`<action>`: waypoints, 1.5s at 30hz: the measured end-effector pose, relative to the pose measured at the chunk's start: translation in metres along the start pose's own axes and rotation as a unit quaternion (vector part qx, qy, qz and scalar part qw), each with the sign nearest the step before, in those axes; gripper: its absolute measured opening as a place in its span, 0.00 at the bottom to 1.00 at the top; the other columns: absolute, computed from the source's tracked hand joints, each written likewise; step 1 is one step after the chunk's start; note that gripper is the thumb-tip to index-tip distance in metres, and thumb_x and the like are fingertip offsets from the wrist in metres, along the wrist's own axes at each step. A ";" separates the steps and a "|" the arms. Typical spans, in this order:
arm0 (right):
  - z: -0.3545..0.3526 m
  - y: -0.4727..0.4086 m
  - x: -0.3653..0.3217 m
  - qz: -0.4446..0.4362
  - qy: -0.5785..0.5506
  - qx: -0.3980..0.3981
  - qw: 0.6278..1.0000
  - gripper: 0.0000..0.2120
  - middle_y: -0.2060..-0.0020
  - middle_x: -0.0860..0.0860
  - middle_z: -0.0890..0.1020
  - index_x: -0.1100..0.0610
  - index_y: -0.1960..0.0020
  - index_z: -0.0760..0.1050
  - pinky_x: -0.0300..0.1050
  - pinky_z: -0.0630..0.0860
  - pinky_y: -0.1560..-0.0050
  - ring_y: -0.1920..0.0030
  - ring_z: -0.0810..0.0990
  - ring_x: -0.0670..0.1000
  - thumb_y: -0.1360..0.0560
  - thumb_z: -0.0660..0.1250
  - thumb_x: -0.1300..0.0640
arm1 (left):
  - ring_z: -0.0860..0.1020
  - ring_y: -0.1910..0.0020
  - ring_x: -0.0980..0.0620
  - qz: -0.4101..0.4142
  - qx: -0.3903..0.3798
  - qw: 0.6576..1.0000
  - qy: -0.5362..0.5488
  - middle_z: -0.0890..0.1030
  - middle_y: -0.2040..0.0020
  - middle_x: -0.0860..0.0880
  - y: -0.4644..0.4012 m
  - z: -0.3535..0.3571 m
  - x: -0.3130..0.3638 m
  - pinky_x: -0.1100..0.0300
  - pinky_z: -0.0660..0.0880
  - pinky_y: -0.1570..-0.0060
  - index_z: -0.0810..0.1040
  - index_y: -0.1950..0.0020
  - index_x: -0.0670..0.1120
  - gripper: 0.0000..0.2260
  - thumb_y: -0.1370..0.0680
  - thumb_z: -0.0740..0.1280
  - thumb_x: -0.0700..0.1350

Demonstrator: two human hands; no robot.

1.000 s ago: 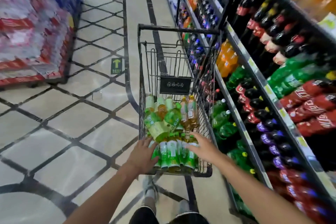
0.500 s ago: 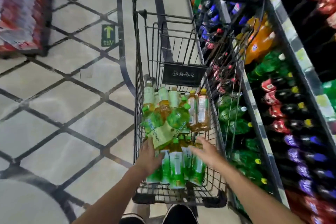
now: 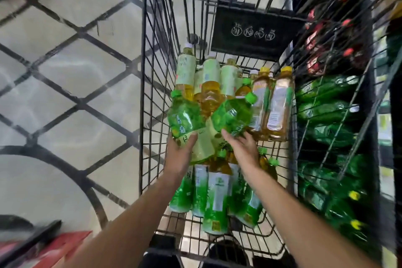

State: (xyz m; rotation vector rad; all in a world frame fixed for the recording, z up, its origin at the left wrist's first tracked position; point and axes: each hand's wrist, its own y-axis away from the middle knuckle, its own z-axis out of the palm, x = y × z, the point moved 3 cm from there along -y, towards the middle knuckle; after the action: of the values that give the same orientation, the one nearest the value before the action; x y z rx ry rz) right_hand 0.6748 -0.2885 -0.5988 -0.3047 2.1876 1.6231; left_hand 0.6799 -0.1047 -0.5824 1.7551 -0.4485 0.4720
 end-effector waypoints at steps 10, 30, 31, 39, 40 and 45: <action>0.046 -0.022 -0.010 0.002 -0.108 0.189 0.976 0.46 0.33 0.58 0.72 0.61 0.29 0.66 0.47 0.70 0.35 0.30 0.71 0.57 0.38 0.84 0.46 | 0.84 0.46 0.51 0.004 0.031 0.999 0.038 0.83 0.44 0.52 -0.010 0.005 -0.010 0.48 0.82 0.42 0.70 0.29 0.47 0.33 0.30 0.81 0.47; -0.059 0.026 0.008 -0.190 0.098 0.224 0.951 0.48 0.44 0.47 0.70 0.54 0.35 0.65 0.32 0.69 0.55 0.43 0.73 0.50 0.45 0.82 0.35 | 0.72 0.34 0.42 0.034 0.075 0.975 -0.207 0.67 0.36 0.44 -0.020 0.022 -0.011 0.42 0.77 0.36 0.65 0.30 0.48 0.53 0.46 0.83 0.67; -0.054 0.023 0.013 -0.189 0.103 0.226 0.950 0.49 0.44 0.48 0.70 0.55 0.35 0.65 0.33 0.69 0.55 0.42 0.72 0.51 0.45 0.82 0.34 | 0.70 0.34 0.42 0.032 0.073 0.972 -0.221 0.66 0.37 0.45 -0.018 0.022 -0.006 0.43 0.76 0.35 0.66 0.30 0.45 0.50 0.43 0.83 0.64; -0.029 0.008 0.020 -0.182 0.041 0.203 0.961 0.46 0.46 0.49 0.76 0.44 0.41 0.56 0.41 0.77 0.54 0.48 0.80 0.51 0.46 0.80 0.30 | 0.81 0.46 0.48 0.025 0.018 0.999 -0.013 0.79 0.43 0.50 -0.013 0.023 -0.007 0.55 0.82 0.54 0.62 0.27 0.46 0.23 0.18 0.66 0.50; -0.030 0.009 0.020 -0.183 0.032 0.181 0.966 0.46 0.48 0.48 0.77 0.45 0.40 0.56 0.34 0.75 0.57 0.51 0.80 0.48 0.44 0.80 0.32 | 0.81 0.44 0.46 0.020 0.026 0.999 -0.001 0.80 0.40 0.47 -0.015 0.021 -0.006 0.49 0.81 0.48 0.62 0.26 0.45 0.26 0.20 0.69 0.51; -0.049 0.003 0.035 -0.164 0.008 0.084 0.983 0.42 0.44 0.47 0.77 0.48 0.37 0.58 0.33 0.78 0.54 0.49 0.81 0.46 0.39 0.74 0.31 | 0.83 0.45 0.47 -0.032 0.000 0.999 0.039 0.81 0.38 0.45 -0.026 0.010 0.001 0.49 0.80 0.49 0.65 0.25 0.47 0.40 0.33 0.78 0.55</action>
State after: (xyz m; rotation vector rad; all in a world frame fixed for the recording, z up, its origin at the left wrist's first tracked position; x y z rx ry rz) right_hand 0.6334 -0.3325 -0.5989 -0.5949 2.1317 1.2551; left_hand 0.6954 -0.1087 -0.6056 1.7396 -0.3358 0.4929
